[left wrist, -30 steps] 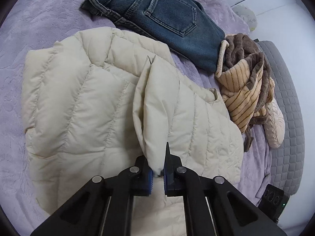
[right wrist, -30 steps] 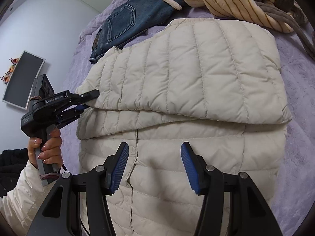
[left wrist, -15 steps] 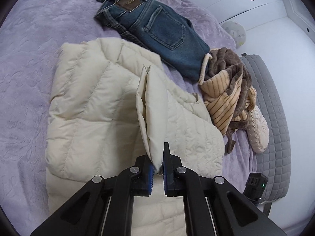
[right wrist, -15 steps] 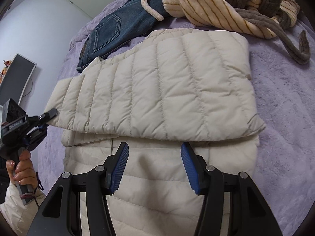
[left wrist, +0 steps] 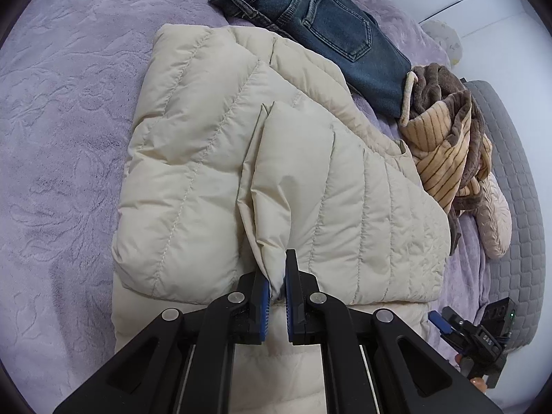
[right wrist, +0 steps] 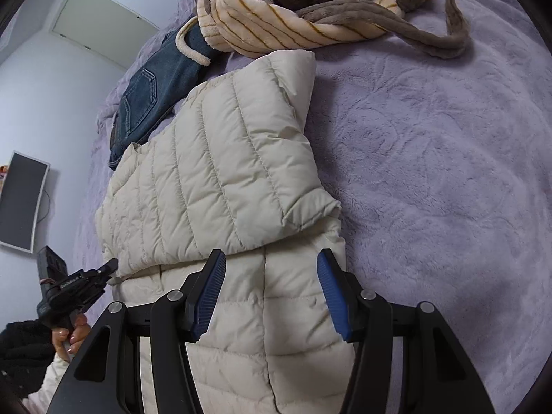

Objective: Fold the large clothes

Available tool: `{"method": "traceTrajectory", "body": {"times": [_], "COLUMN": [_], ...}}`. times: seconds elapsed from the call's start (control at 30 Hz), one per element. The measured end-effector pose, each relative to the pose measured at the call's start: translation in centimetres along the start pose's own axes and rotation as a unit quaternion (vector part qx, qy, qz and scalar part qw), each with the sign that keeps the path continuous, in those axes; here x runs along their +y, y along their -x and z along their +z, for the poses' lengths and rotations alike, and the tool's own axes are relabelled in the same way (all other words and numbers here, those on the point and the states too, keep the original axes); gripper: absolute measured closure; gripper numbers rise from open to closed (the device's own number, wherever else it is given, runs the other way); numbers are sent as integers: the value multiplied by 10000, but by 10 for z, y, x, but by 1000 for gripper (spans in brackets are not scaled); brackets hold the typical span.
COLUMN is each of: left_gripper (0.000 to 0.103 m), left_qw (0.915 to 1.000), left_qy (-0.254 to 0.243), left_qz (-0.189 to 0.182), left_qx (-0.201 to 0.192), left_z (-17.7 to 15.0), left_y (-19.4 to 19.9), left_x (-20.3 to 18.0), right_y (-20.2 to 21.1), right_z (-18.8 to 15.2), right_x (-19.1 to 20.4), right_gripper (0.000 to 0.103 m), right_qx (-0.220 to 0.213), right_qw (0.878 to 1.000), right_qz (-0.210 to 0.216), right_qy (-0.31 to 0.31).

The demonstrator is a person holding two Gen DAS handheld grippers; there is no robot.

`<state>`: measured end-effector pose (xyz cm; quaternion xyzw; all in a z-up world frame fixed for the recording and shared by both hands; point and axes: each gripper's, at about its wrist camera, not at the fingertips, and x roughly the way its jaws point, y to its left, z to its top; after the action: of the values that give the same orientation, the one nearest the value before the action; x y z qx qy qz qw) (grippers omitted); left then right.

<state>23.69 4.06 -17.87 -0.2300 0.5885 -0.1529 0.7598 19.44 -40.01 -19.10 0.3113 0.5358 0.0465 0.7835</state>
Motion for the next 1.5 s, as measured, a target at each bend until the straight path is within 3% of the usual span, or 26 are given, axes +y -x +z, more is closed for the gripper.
{"method": "traceTrajectory", "body": {"times": [0.13, 0.3, 0.53, 0.6, 0.67, 0.73, 0.8, 0.87, 0.97, 1.13, 1.3, 1.4, 1.5], "left_gripper": [94, 94, 94, 94, 94, 94, 94, 94, 94, 94, 94, 94, 94], "left_qw": [10000, 9998, 9995, 9991, 9987, 9986, 9985, 9985, 9985, 9983, 9976, 9962, 9926], "left_qy": [-7, -63, 25, 25, 36, 43, 25, 30, -1, -13, -101, -212, -514], "left_qz": [75, 172, 287, 393, 461, 492, 524, 529, 543, 571, 670, 838, 1087], "left_qx": [-3, -11, -107, -186, -206, -162, -134, -115, -107, -103, -109, -107, -194], "left_z": [3, 3, 5, 6, 6, 6, 6, 6, 6, 6, 5, 4, 2], "left_y": [-2, -3, 0, 2, 0, -4, -9, -11, -11, -11, -12, -8, 8], "left_x": [-3, -6, -7, -6, -5, -4, -4, -4, -5, -5, -8, -14, -22], "right_y": [26, 17, -39, -48, -48, -52, -61, -71, -70, -27, -6, -28, -39], "right_z": [2, 49, 112, 118, 121, 121, 120, 116, 113, 94, 51, 30, 24], "right_x": [-14, -30, -44, -38, -21, -7, -4, -9, -20, -26, 2, 7, -3], "right_gripper": [44, 44, 45, 81, 89, 90, 90, 90, 88, 88, 88, 88, 88], "right_qx": [-168, -591, -373, -240, -293, -301, -290, -270, -337, -636, -320, -16, 21], "right_qw": [9951, 9883, 9863, 9840, 9919, 9984, 9990, 9966, 9965, 9945, 9985, 9920, 9927], "right_qz": [834, 966, 900, 1163, 903, 361, -325, -739, -767, -781, -340, -958, -1007], "right_qy": [-507, -1021, -1335, -1329, -846, -324, 67, 260, 55, -301, 300, 819, 667]}}
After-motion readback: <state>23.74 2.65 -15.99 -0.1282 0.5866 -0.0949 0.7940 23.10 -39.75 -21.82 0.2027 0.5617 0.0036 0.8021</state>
